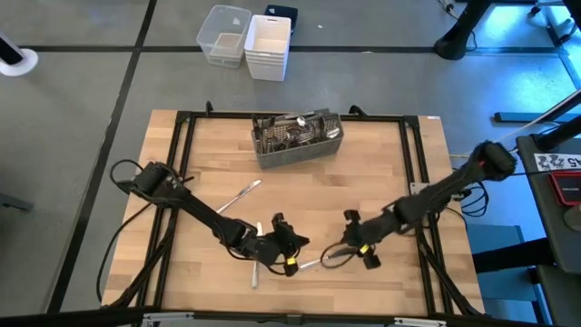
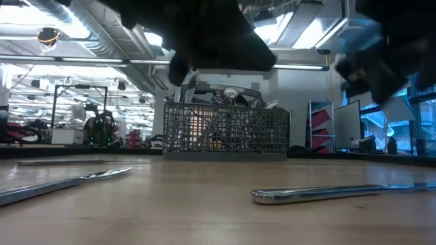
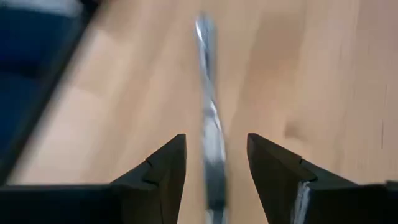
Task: Sort silverware
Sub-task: Put the silver table knife into the gray silverware organizer
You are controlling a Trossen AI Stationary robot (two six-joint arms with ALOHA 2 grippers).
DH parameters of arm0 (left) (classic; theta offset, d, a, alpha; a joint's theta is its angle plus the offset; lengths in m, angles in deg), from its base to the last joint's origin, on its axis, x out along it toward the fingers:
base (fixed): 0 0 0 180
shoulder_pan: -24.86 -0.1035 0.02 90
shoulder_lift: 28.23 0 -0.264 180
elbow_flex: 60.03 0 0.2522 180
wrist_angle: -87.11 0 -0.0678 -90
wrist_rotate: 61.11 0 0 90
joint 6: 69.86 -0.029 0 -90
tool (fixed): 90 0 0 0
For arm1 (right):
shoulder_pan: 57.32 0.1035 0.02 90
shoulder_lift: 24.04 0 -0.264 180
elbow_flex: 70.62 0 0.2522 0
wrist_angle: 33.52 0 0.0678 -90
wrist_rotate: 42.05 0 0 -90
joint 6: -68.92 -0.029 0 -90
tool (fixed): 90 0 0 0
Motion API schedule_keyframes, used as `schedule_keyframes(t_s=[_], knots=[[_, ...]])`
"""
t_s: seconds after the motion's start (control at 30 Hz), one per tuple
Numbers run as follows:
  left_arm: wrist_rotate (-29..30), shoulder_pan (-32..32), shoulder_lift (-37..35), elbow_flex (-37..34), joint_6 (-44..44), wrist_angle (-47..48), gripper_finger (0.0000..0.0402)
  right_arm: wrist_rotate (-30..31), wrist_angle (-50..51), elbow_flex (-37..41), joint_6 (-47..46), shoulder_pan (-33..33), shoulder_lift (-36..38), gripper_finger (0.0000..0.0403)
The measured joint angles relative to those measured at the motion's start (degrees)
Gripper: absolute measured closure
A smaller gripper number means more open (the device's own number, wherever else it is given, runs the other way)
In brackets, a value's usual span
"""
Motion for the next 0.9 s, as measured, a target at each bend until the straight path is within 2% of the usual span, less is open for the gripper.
schedule_keyframes(t_s=[0.1, 0.3, 0.6, 0.73, 0.9], knots=[[-0.3, 0.0, 2.5, 0.0, 0.0, -3.7, 0.0383, 2.0, -0.4, 0.0, 0.1, 1.4, -5.3, 0.0230], [-1.0, 0.0, 5.7, 0.0, 0.3, -7.7, 0.0383, 2.1, -1.7, 0.0, 0.1, 2.5, -13.1, 0.0230], [-1.0, 0.0, 6.1, 0.0, 0.0, -7.6, 0.0383, 6.6, -2.5, -0.2, 0.1, 3.0, -16.5, 0.0232], [-1.0, -0.1, 6.1, 0.0, 0.0, -7.6, 0.0383, 8.7, -2.5, -0.1, 0.0, 3.0, -16.7, 0.0261], [-1.0, -0.1, 6.1, 0.0, 0.0, -7.6, 0.0383, 10.2, -3.4, 0.0, 0.0, 2.9, -16.8, 0.0326]])
